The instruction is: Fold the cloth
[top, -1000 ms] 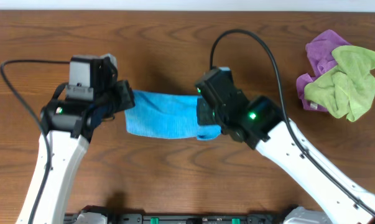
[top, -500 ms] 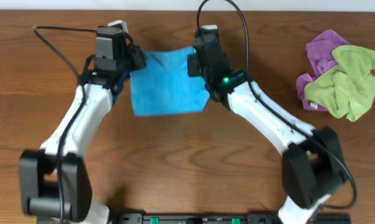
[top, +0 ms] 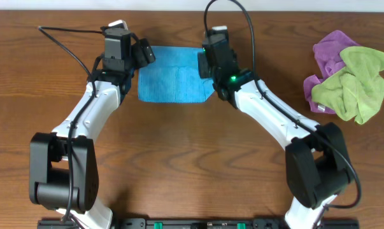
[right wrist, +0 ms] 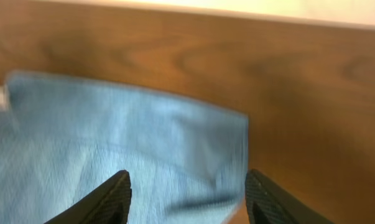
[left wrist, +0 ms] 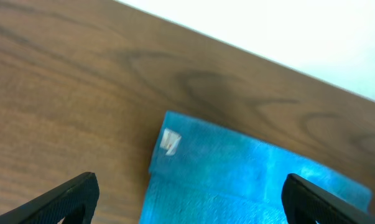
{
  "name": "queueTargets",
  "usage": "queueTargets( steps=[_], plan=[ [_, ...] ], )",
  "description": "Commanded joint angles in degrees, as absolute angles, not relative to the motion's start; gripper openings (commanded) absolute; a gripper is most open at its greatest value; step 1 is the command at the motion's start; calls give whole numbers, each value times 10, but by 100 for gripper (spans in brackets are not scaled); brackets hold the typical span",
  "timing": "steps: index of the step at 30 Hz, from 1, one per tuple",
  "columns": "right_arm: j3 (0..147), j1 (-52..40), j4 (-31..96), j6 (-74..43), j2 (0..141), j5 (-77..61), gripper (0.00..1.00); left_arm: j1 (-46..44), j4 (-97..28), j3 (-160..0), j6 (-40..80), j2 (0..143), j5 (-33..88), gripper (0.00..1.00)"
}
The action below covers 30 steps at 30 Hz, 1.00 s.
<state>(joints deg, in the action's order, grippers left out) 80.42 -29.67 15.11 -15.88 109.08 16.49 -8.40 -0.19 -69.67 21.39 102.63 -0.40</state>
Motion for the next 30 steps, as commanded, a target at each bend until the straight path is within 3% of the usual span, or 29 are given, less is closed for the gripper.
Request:
queueTargets(
  steps=[1, 7, 8, 13, 30],
  plan=[
    [809, -311, 195, -159, 1049, 136, 59, -83, -26, -694, 214, 1013, 9, 95],
    [809, -311, 298, -186, 1055, 120, 59, -84, -103, -694, 215, 1012, 91, 100],
    [809, -311, 296, -186, 1056, 122, 60, -86, -111, -694, 217, 1013, 92, 95],
    [809, -310, 279, -178, 1080, 120, 59, -102, -129, -694, 219, 1014, 93, 90],
    [809, -293, 244, -171, 1166, 110, 49, -135, -135, -694, 223, 1074, 97, 87]
  ],
)
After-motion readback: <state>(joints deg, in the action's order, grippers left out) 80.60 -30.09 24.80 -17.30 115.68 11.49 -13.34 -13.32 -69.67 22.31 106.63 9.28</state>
